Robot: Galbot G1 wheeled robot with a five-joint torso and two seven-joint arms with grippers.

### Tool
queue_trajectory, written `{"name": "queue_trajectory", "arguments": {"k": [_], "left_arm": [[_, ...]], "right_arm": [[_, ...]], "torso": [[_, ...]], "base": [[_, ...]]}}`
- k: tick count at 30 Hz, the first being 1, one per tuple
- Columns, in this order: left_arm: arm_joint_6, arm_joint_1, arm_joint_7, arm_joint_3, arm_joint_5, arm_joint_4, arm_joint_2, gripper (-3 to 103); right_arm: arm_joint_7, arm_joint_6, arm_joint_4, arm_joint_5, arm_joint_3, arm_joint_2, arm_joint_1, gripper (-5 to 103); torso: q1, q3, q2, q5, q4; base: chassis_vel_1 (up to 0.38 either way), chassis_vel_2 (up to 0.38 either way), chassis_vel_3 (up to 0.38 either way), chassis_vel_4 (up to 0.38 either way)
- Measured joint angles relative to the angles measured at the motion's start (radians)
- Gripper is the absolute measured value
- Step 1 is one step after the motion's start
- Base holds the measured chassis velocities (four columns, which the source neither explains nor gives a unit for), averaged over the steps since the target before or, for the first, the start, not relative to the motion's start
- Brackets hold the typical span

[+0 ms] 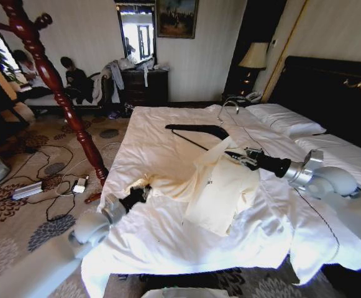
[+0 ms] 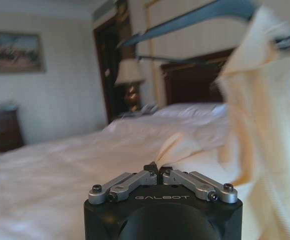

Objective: Pick up the clothes from the bed and hang them on the clothes hanger.

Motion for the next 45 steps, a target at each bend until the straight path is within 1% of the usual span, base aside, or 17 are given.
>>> {"name": "queue_trajectory", "arguments": {"k": [3,6,12,15,17,21,24,26,30,32,33,34,36,37,39,43,45], "left_arm": [[-0.022,0.011,0.019,0.021,0.022,-0.016,0.006,0],[-0.081,0.057,0.07,0.084,0.165,-0.003,0.015,0],[-0.123,0.074,0.112,0.162,0.289,0.036,0.018,-3],[-0.121,0.073,0.115,0.198,0.368,0.072,0.007,13],[-0.113,0.074,0.108,0.207,0.393,0.082,0.004,13],[-0.083,0.096,0.082,0.215,0.434,0.089,0.001,29],[-0.141,0.128,0.111,0.194,0.438,0.088,0.012,45],[-0.167,0.135,0.125,0.187,0.435,0.087,0.016,45],[-0.236,0.124,0.18,0.144,0.321,0.079,0.01,67],[-0.235,0.122,0.18,0.143,0.315,0.079,0.009,67],[-0.203,0.068,0.17,0.121,0.206,0.096,-0.022,78],[-0.17,0.017,0.155,0.119,0.134,0.12,-0.043,78],[-0.128,-0.058,0.141,0.141,0.047,0.16,-0.069,89],[-0.128,-0.058,0.141,0.141,0.047,0.16,-0.069,89],[-0.066,-0.161,0.141,0.194,-0.06,0.227,-0.104,94],[-0.033,-0.259,0.191,0.282,-0.115,0.3,-0.148,102],[-0.03,-0.297,0.236,0.335,-0.118,0.347,-0.184,100]], "right_arm": [[0.021,0.0,-0.007,0.019,0.0,0.004,0.012,20],[0.071,0.0,-0.015,0.069,0.004,0.015,0.034,20],[0.083,0.0,-0.022,0.095,0.023,0.02,0.044,20],[0.083,0.001,-0.02,0.103,0.033,0.022,0.045,20],[0.083,0.001,-0.016,0.107,0.035,0.023,0.045,20],[0.085,0.002,0.004,0.121,0.036,0.025,0.047,20],[0.086,0.003,0.029,0.123,0.036,0.02,0.044,20],[0.086,0.003,0.034,0.123,0.036,0.019,0.042,20],[0.084,0.003,0.062,0.121,0.031,0.009,0.035,20],[0.084,0.003,0.063,0.121,0.031,0.009,0.035,20],[0.084,0.003,0.075,0.12,0.027,0.003,0.034,20],[0.085,0.004,0.084,0.12,0.022,-0.001,0.034,20],[0.088,0.005,0.097,0.121,0.018,-0.007,0.035,20],[0.088,0.005,0.097,0.121,0.018,-0.007,0.035,20],[0.091,0.009,0.119,0.125,0.011,-0.014,0.042,20],[0.093,0.012,0.151,0.132,0.009,-0.027,0.045,20],[0.093,0.015,0.168,0.136,0.01,-0.038,0.046,20]], "torso": [[0.0,0.0,0.0,0.0,0.0],[0.0,0.0,0.0,-0.0002,0.0004],[0.0,0.0,0.0,-0.0003,0.0001],[0.0,0.0,0.0,-0.0003,0.0001],[0.0,0.0,0.0,-0.0002,0.0001],[0.0,0.0,0.0,-0.0002,0.0001],[0.0,0.0,0.0,-0.0003,0.0003],[0.0,0.0,0.0,-0.0003,0.0002],[0.0,0.0,0.0,-0.0002,0.0005],[0.0,0.0,0.0,-0.0002,0.0005],[0.0,0.0,0.0,-0.0002,0.0001],[0.0,0.0,0.0,-0.0002,0.0],[0.0,0.0,0.0,0.0,0.0001],[0.0,0.0,0.0,0.0,0.0001],[0.0,0.0,0.0,-0.0003,-0.0001],[0.0,0.0,0.0,-0.0001,0.0],[0.0,0.0,0.0,-0.0002,0.0001]], "base": [[0.0,0.0,0.0,0.0],[0.0,0.0,0.0,0.0],[0.0,0.0,0.0,0.0],[0.0,0.0,0.0,0.0],[0.0,0.0,0.0,0.0],[0.0,0.0,0.0,0.0],[0.0,0.0,0.0,0.0],[0.0,0.0,0.0,0.0],[0.0,0.0,0.0,0.0],[0.0,0.0,0.0,0.0],[0.0,0.0,0.0,0.0],[0.0,0.0,0.0,0.0],[0.0,0.0,0.0,0.0],[0.0,0.0,0.0,0.0],[0.0,0.0,0.0,0.0],[0.0,0.0,0.0,0.0],[0.0,0.0,0.0,0.0]]}}
